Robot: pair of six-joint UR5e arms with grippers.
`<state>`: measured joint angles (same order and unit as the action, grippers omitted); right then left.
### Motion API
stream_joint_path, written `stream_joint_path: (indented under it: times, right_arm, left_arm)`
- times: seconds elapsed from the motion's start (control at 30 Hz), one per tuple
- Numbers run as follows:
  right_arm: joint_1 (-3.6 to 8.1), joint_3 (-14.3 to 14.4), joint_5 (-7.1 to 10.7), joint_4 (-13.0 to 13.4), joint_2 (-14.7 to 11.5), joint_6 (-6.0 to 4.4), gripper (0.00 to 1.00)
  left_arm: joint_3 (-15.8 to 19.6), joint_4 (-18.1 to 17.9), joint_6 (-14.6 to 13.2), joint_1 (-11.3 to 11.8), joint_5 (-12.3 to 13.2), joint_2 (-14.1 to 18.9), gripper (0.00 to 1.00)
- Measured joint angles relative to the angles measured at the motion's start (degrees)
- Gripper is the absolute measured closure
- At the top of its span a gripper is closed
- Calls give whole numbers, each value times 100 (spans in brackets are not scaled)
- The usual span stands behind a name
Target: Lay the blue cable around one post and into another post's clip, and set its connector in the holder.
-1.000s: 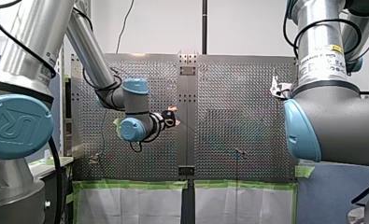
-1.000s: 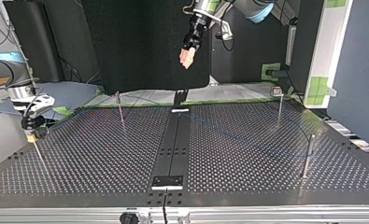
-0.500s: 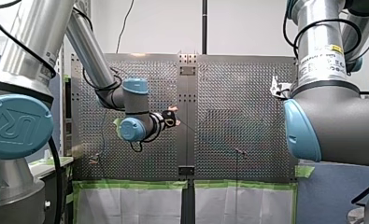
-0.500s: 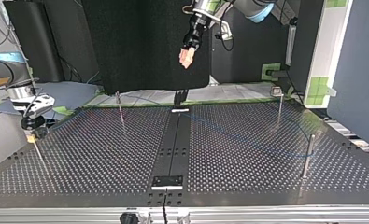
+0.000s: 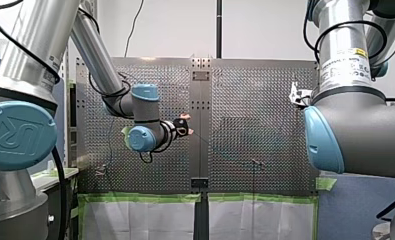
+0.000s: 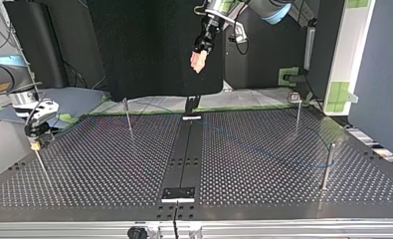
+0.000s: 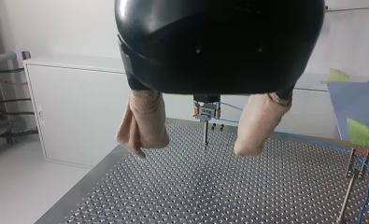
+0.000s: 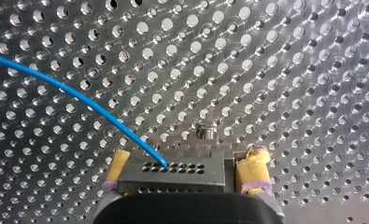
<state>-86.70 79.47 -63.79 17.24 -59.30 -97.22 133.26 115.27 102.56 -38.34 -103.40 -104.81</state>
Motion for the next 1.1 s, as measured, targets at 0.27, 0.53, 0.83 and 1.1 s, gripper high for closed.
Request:
stream_joint_path:
  times: [0.27, 0.53, 0.83, 1.1]
  right_arm:
    - [0, 1, 0, 0, 0, 0, 1]
    - [0, 1, 0, 0, 0, 0, 1]
    - [0, 1, 0, 0, 0, 0, 1]
    - [0, 1, 0, 0, 0, 0, 1]
  left_arm:
    - [0, -2, 0, -7, 0, -2, 0]
    - [2, 11, 4, -9, 0, -1, 0]
    - [2, 13, 142, 26, -27, 1, 0]
    - [-44, 99, 197, 121, -253, -3, 0]
